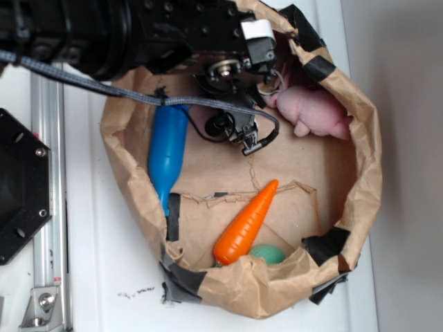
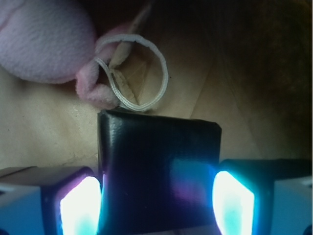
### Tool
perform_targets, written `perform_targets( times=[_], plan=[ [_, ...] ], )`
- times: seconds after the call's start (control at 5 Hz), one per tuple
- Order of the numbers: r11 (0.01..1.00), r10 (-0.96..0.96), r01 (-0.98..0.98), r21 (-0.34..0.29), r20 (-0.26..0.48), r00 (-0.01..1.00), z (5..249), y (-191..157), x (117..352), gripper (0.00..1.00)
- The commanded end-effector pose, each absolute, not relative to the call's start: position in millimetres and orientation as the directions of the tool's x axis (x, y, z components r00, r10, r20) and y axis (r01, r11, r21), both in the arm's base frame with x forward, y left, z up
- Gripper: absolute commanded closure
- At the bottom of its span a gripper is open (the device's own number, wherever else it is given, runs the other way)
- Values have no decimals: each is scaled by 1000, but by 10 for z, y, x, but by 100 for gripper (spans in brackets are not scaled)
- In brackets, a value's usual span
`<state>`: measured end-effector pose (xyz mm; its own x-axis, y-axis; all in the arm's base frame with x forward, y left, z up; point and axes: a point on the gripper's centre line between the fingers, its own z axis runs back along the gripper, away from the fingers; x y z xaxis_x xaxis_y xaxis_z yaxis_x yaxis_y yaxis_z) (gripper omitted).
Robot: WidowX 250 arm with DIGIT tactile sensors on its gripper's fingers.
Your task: Grab the black box.
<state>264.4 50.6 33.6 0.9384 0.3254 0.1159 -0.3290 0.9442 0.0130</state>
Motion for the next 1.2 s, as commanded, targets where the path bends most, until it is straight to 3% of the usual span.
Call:
perform_targets(
  times=[0.0, 0.2, 0.4, 0.6, 0.8, 1.0],
  plan=[
    [970, 233, -207, -130, 243, 942, 1241, 461, 2578, 100],
    [970, 200, -152, -189, 273, 941, 1533, 442, 2555, 100],
    [972, 194, -148, -185, 263, 945, 1575, 455, 2581, 100],
    [975, 213, -191, -116, 221, 952, 1507, 480, 2591, 100],
    [971, 235, -218, -101, 213, 948, 1397, 559, 2561, 0],
    [968, 252, -244, -61, 216, 943, 1225, 690, 2551, 0]
  ],
)
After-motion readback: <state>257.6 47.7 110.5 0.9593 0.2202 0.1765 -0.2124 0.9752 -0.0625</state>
